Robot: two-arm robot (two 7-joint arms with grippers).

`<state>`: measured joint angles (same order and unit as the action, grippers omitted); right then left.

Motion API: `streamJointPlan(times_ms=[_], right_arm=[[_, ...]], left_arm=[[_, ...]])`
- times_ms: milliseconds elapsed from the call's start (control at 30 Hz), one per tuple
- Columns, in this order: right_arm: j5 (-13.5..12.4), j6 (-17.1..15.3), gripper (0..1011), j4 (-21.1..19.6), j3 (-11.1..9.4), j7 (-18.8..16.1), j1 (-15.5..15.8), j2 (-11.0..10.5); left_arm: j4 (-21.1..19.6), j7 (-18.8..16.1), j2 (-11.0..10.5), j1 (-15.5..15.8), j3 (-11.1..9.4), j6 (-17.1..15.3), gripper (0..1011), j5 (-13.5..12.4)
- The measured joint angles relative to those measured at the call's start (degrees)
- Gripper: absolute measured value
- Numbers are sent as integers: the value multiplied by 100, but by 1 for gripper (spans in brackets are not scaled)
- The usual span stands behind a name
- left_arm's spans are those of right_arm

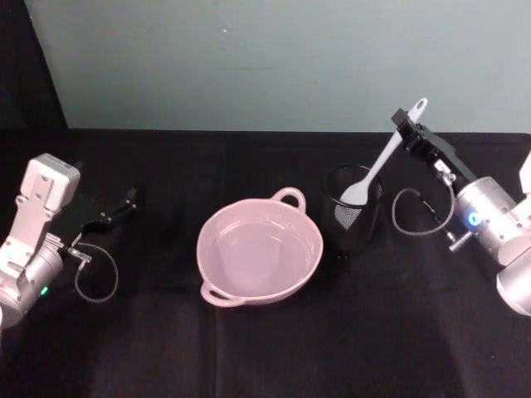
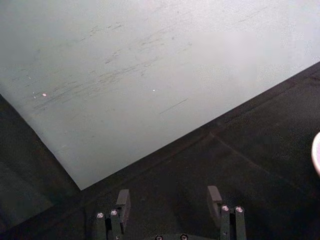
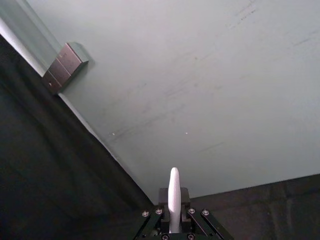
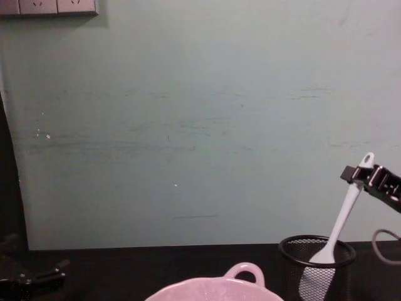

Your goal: Use the one hand to pick up the spoon and stir the clear water in the bowl.

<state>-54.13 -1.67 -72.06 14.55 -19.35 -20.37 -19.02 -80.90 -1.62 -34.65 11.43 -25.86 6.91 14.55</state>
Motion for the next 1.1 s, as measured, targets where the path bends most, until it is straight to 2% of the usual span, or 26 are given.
streamJointPlan(times_ms=[400,800,1100], right_arm=[[130,110,121,90,43,-35,44,69],[429,427,121,173,-9,-15,110,202],[536,424,121,281,-40,-66,94,279]], left_arm=[[0,0,0,0,0,0,1011,0],[0,0,0,0,0,0,1011,0],[0,0,0,0,0,0,1011,0]])
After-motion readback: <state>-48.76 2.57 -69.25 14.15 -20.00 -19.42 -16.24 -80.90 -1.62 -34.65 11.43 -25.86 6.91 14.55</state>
